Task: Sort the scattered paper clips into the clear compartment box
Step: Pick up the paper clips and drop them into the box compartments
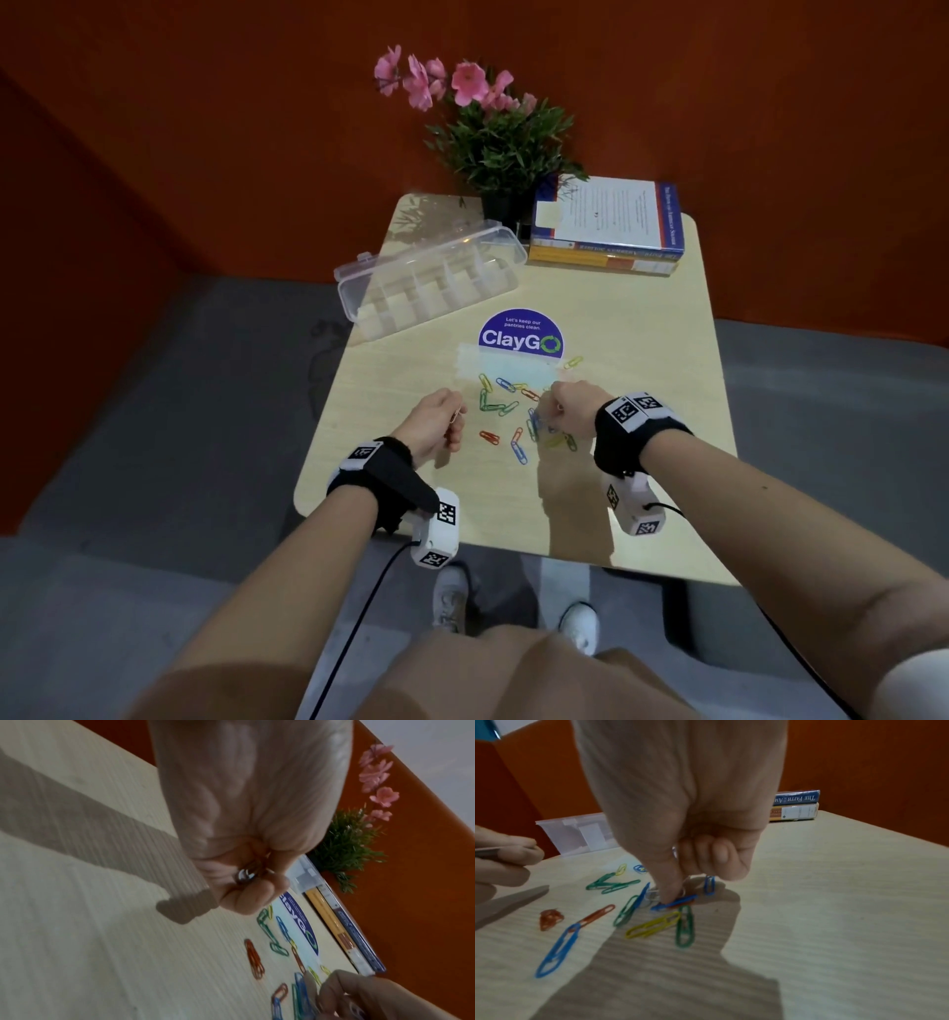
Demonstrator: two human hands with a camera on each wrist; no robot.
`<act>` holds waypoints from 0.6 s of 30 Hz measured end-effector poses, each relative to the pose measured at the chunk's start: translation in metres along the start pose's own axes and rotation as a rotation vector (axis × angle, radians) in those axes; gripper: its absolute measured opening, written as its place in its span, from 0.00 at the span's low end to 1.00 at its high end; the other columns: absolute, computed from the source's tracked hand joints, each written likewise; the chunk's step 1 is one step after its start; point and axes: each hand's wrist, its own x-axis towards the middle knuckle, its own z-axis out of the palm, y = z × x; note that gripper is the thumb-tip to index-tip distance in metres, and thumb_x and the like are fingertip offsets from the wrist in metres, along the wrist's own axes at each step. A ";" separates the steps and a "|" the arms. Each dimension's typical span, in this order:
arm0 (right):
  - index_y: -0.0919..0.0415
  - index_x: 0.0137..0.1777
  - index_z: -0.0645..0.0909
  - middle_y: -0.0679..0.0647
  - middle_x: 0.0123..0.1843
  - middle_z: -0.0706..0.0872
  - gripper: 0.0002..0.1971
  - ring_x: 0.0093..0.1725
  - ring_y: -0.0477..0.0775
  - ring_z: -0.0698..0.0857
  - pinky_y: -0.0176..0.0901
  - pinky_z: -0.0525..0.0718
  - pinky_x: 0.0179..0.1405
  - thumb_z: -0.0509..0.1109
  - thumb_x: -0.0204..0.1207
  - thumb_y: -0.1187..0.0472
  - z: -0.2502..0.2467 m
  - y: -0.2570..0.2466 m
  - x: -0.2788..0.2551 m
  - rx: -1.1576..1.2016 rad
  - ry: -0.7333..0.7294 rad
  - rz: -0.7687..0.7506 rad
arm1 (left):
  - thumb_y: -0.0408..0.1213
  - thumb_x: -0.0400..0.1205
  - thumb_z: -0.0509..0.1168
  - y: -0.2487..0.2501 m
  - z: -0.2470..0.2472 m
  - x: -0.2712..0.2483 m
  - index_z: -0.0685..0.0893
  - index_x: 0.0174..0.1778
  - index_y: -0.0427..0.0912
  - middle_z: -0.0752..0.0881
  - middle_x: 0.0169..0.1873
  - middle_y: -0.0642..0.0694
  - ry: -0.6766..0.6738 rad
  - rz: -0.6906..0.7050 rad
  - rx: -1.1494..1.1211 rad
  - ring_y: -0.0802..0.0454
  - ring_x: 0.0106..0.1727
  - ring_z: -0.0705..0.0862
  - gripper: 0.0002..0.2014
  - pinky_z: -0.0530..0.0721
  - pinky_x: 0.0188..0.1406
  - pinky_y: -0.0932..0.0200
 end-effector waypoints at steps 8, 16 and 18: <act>0.59 0.36 0.71 0.53 0.34 0.74 0.07 0.31 0.53 0.72 0.38 0.67 0.25 0.61 0.76 0.62 0.000 0.038 -0.014 0.836 0.175 0.180 | 0.35 0.86 0.50 0.009 0.036 0.000 0.70 0.32 0.42 0.67 0.25 0.45 -0.038 -0.057 0.049 0.53 0.22 0.63 0.15 0.62 0.13 0.70; 0.64 0.29 0.75 0.62 0.31 0.79 0.10 0.25 0.54 0.70 0.40 0.65 0.24 0.69 0.66 0.77 0.017 0.075 -0.054 1.454 0.340 0.266 | 0.34 0.86 0.49 -0.003 0.063 -0.001 0.77 0.60 0.41 0.86 0.52 0.41 0.057 0.336 0.883 0.40 0.51 0.84 0.13 0.77 0.48 0.53; 0.65 0.33 0.76 0.62 0.30 0.81 0.10 0.27 0.54 0.75 0.41 0.69 0.28 0.72 0.66 0.78 0.023 0.078 -0.060 1.488 0.332 0.269 | 0.38 0.87 0.51 -0.004 0.068 -0.005 0.74 0.68 0.45 0.88 0.54 0.38 -0.003 0.510 1.118 0.37 0.54 0.85 0.15 0.78 0.48 0.50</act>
